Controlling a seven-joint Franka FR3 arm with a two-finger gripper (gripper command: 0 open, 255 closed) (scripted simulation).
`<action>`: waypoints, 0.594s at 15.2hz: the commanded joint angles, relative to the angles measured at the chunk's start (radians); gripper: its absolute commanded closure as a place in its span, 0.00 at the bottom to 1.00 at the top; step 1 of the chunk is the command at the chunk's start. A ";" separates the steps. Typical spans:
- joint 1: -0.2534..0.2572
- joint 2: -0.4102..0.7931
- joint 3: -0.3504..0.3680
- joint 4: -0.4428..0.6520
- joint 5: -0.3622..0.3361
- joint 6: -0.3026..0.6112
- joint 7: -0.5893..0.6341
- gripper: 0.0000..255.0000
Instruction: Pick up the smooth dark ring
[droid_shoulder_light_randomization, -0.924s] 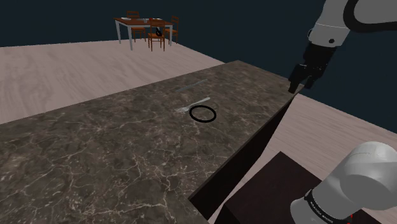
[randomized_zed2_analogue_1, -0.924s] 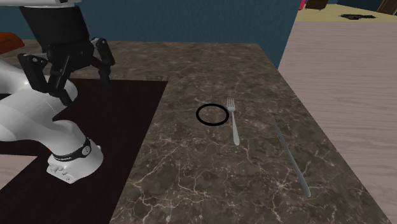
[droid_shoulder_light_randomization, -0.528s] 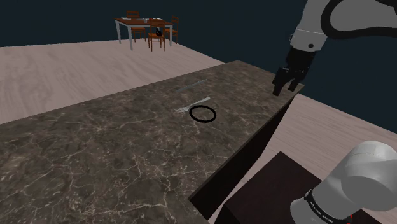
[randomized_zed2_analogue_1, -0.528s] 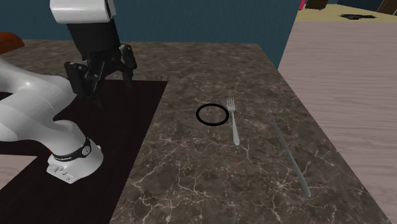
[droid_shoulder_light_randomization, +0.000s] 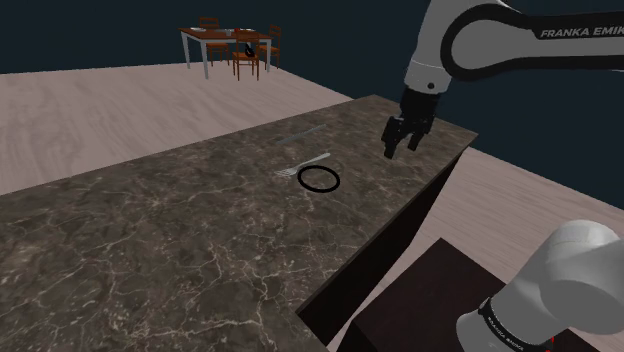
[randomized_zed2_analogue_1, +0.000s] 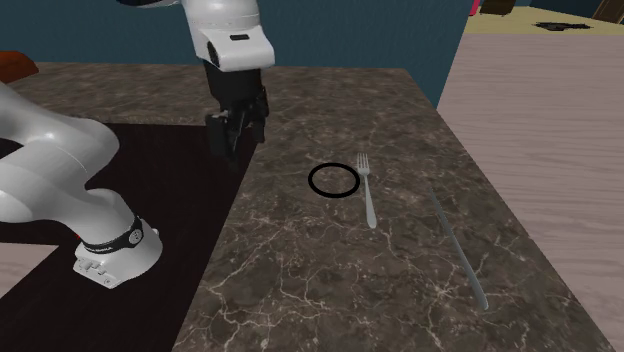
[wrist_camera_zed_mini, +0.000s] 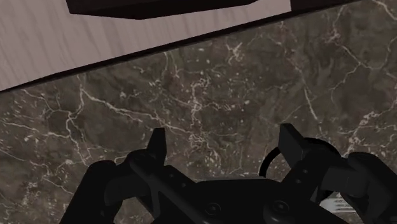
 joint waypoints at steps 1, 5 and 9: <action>0.014 0.060 0.015 0.021 0.011 0.043 0.005 0.00; 0.040 0.184 0.048 0.078 0.028 0.113 0.020 0.00; 0.065 0.310 0.081 0.153 0.036 0.170 0.035 0.00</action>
